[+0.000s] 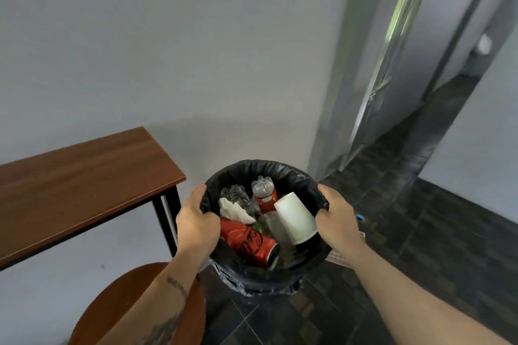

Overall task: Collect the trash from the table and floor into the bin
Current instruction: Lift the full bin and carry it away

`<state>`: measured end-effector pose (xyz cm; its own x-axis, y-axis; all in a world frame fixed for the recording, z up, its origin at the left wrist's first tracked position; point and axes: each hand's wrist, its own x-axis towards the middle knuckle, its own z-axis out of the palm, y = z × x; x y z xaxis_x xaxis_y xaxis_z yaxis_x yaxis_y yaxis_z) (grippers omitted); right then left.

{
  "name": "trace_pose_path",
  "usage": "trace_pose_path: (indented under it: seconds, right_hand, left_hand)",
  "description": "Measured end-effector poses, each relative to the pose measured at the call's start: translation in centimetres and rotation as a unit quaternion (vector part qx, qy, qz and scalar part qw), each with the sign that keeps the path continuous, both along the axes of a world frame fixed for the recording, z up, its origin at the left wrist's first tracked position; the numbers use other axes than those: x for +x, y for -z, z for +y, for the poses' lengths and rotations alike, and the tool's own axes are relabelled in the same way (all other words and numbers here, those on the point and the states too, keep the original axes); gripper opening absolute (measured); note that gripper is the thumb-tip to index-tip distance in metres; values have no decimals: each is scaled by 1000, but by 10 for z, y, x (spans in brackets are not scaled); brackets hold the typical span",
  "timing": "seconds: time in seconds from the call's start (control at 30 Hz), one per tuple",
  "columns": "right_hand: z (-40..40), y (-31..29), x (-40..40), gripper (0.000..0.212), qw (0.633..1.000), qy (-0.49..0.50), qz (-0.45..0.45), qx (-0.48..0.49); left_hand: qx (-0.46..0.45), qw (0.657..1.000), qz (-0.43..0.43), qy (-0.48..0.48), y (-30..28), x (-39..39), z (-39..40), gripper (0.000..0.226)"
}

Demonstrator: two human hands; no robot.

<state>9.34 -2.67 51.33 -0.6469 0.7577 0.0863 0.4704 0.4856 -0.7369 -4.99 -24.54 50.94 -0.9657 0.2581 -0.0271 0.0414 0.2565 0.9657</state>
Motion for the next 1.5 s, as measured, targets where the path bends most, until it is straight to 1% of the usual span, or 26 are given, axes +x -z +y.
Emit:
trace_pose_path:
  seconds: [0.13,0.23,0.37,0.43,0.6,0.7,0.87,0.97,1.1,1.23,1.33,1.5]
  right_hand:
    - [65,37,-39,68,999,-18,-39,-6]
    - [115,70,-80,68,997,-50,-60,-19]
    - [172,120,-125,67,988,-106,-109,-33]
    - [191,144,-144,67,982,-133,-129,-27]
    - [211,212,-190,70,971,-176,-160,-19]
    - [212,277,-212,72,966,-198,-167,-20]
    - [201,431,-241,70,959,-230,-165,-25]
    - [189,510,-260,70,952,-247,-177,-27]
    - [182,592,-276,76,944,-272,-182,-21]
    - [178,645,-288,74,941,-290,-176,-18]
    - [175,663,-294,75,930,-314,-192,-8]
    - [174,669,-306,77,915,-348,-205,16]
  left_hand:
    - [-43,999,-2,-23,27,-28,58,68]
    - [-65,996,-27,-53,61,-53,102,69]
    - [-120,985,-68,-99,102,-78,155,69]
    - [-146,978,-88,-118,119,-89,173,70]
    - [-171,959,-145,-173,180,-118,194,68]
    - [-177,946,-147,-230,243,-132,198,64]
    - [-176,923,-102,-328,392,-135,193,51]
    - [-197,906,-92,-363,476,-138,186,49]
    - [-179,906,-96,-370,561,-147,176,56]
    - [-190,910,-117,-350,613,-149,166,60]
    - [-210,916,-128,-317,634,-147,157,55]
    - [-241,924,-122,-269,647,-142,148,39]
